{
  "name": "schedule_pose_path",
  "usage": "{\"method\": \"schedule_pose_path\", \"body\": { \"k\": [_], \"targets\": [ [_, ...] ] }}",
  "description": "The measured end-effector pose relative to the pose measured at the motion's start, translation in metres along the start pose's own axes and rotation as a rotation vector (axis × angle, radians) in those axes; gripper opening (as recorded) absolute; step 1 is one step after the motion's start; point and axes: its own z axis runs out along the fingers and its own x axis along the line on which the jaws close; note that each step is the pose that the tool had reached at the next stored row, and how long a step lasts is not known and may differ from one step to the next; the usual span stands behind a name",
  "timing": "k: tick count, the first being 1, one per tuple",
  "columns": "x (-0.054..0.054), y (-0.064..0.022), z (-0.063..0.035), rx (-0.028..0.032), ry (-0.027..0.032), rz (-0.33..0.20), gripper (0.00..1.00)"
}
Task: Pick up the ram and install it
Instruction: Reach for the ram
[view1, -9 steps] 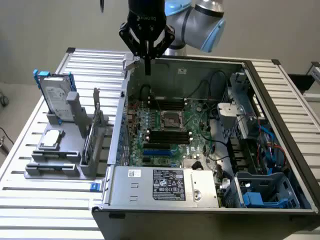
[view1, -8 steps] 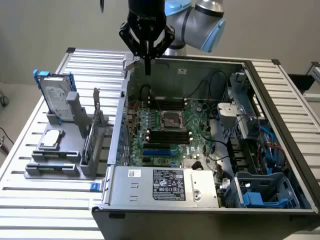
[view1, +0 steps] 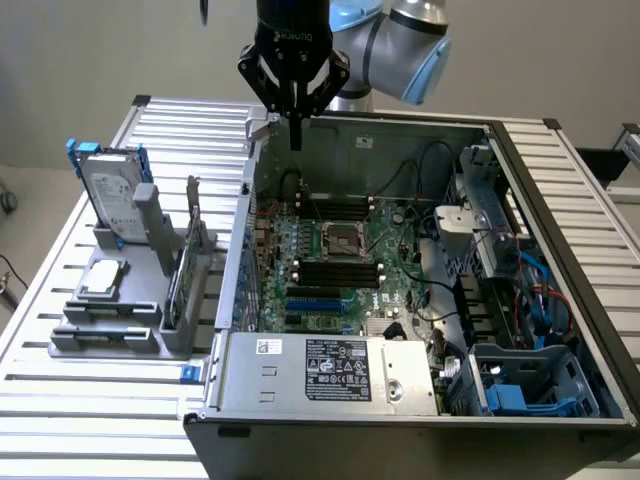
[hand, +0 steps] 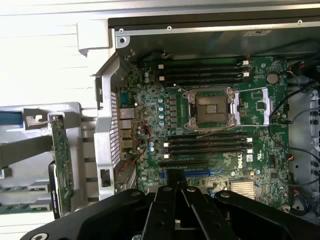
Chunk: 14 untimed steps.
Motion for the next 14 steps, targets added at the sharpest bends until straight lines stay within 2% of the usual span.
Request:
{"method": "schedule_pose_path", "body": {
  "k": [6, 14],
  "targets": [
    [0.002, -0.0001, -0.0002, 0.0003, 0.0001, 0.000, 0.11],
    [0.037, -0.0030, -0.0009, 0.0000, -0.0001, 0.000, 0.11]
  ]
}}
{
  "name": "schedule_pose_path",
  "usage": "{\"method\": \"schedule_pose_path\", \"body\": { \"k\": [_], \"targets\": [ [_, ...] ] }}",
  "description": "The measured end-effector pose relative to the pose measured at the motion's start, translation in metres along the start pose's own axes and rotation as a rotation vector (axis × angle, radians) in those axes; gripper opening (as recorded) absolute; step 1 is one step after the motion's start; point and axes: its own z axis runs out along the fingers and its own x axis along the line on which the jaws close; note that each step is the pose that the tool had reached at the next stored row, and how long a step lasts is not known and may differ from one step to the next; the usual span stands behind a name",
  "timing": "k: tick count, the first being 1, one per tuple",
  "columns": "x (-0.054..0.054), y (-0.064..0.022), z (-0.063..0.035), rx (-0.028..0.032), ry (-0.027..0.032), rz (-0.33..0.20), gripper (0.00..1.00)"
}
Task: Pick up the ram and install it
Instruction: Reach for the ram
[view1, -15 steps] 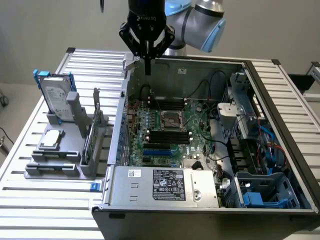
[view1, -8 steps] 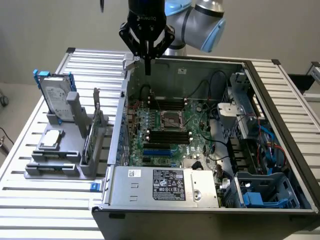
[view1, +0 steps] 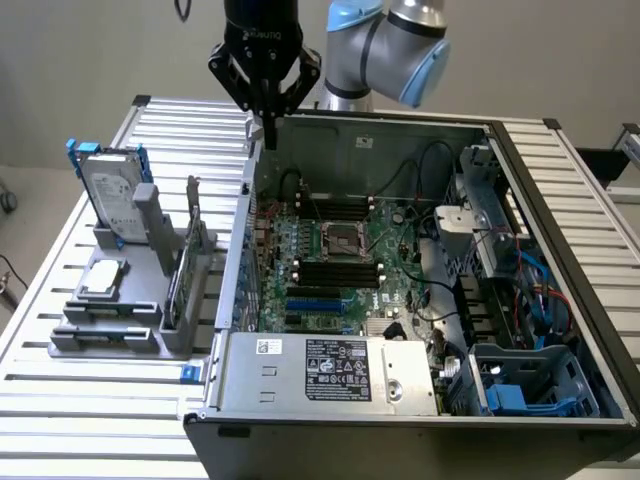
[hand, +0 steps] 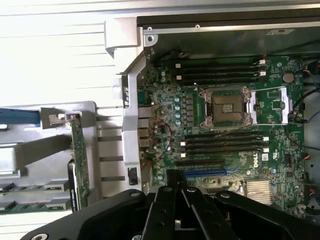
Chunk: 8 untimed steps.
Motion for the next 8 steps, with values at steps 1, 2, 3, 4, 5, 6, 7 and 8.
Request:
{"method": "schedule_pose_path", "body": {
  "k": [1, 2, 3, 4, 5, 6, 7, 8],
  "targets": [
    [0.004, -0.0004, -0.0001, 0.0001, 0.0001, 0.000, 0.11],
    [0.009, -0.0008, -0.0002, 0.0000, 0.0001, 0.000, 0.11],
    [0.013, -0.0012, -0.0003, 0.0000, 0.0000, 0.000, 0.11],
    [0.018, -0.0016, -0.0004, 0.0001, 0.0000, 0.000, 0.11],
    [0.023, -0.0021, -0.0005, 0.0002, 0.0000, 0.000, 0.11],
    [0.027, -0.0026, -0.0006, 0.0004, 0.0000, 0.000, 0.11],
    [0.031, -0.0033, -0.0007, 0.0007, -0.0001, 0.000, 0.11],
    [0.036, -0.0040, -0.0008, 0.0009, 0.0000, 0.000, 0.11]
  ]
}}
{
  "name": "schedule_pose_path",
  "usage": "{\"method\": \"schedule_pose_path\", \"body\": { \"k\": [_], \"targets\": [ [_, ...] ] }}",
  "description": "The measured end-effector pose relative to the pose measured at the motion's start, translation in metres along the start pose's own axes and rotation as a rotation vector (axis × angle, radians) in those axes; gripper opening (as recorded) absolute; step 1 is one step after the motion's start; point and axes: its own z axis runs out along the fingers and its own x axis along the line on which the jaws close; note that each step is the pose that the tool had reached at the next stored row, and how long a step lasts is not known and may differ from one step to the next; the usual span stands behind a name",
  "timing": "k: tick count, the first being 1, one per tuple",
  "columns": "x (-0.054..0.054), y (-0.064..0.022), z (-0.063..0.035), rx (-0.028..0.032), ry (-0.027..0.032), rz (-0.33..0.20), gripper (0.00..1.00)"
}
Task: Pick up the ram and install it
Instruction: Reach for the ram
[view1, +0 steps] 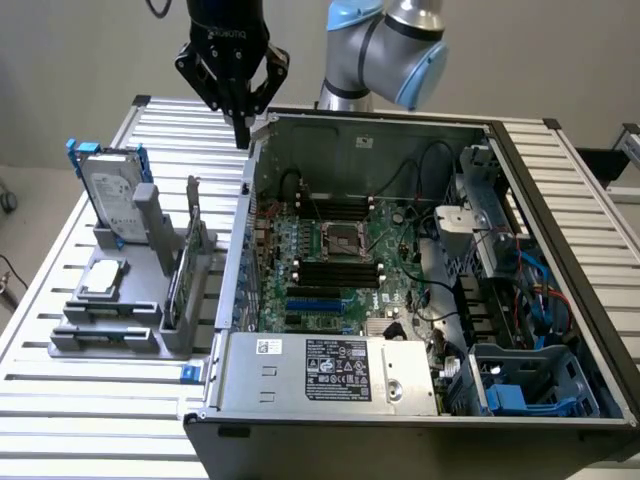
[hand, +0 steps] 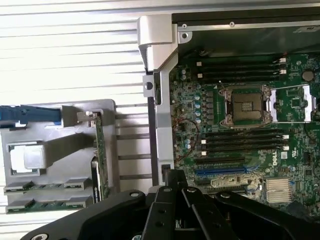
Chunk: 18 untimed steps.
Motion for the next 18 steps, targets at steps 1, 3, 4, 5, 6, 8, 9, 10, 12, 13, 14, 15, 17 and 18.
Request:
{"method": "schedule_pose_path", "body": {
  "k": [1, 3, 4, 5, 6, 8, 9, 10, 12, 13, 14, 15, 17, 18],
  "targets": [
    [0.004, -0.0008, -0.0001, 0.0000, 0.0000, 0.000, 0.11],
    [0.012, -0.0026, -0.0002, 0.0001, -0.0001, 0.000, 0.11],
    [0.015, -0.0035, -0.0003, 0.0003, -0.0001, 0.000, 0.11],
    [0.017, -0.0045, -0.0004, 0.0003, 0.0000, -0.001, 0.11],
    [0.019, -0.0055, -0.0005, 0.0003, -0.0001, -0.001, 0.11],
    [0.022, -0.0077, -0.0006, 0.0004, 0.0000, -0.002, 0.11],
    [0.024, -0.0088, -0.0006, 0.0003, 0.0000, -0.003, 0.11],
    [0.025, -0.0100, -0.0006, 0.0003, 0.0001, -0.003, 0.11],
    [0.030, -0.0122, -0.0007, 0.0004, 0.0004, -0.004, 0.11],
    [0.034, -0.0132, -0.0003, 0.0003, 0.0001, -0.004, 0.11],
    [0.039, -0.0142, -0.0001, 0.0003, 0.0001, -0.004, 0.11],
    [0.043, -0.0151, 0.0002, 0.0003, 0.0001, -0.004, 0.11],
    [0.053, -0.0172, 0.0009, 0.0003, 0.0002, -0.004, 0.11],
    [0.057, -0.0182, 0.0013, 0.0003, 0.0002, -0.004, 0.11]
  ]
}}
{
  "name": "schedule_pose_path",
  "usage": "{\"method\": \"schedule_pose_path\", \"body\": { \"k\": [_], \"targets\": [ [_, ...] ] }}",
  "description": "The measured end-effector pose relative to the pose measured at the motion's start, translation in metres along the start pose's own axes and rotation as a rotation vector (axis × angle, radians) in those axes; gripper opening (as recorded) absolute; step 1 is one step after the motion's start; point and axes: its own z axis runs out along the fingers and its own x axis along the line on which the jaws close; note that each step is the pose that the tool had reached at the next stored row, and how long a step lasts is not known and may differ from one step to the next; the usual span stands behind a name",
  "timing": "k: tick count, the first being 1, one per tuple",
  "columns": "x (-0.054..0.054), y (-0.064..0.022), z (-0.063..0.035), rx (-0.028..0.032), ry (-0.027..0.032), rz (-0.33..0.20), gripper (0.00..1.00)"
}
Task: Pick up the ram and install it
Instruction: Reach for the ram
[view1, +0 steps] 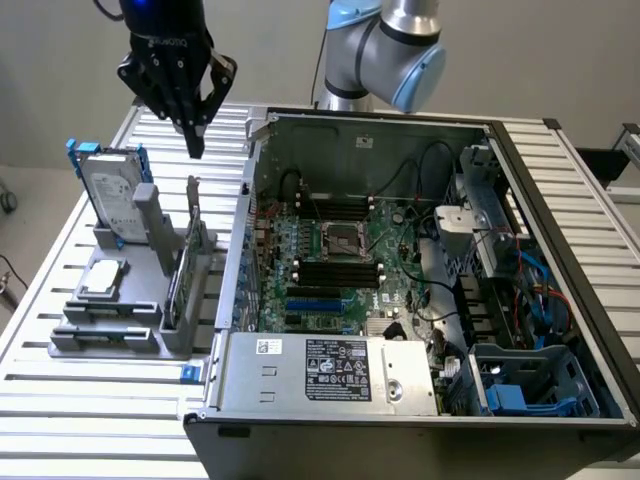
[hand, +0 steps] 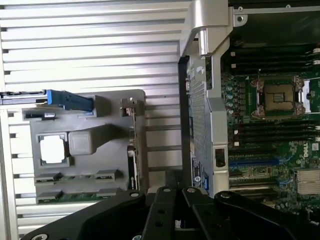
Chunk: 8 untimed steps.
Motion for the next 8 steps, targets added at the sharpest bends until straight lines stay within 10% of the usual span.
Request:
{"method": "schedule_pose_path", "body": {
  "k": [8],
  "targets": [
    [0.036, -0.0074, 0.0030, 0.0001, 0.0000, 0.000, 0.11]
  ]
}}
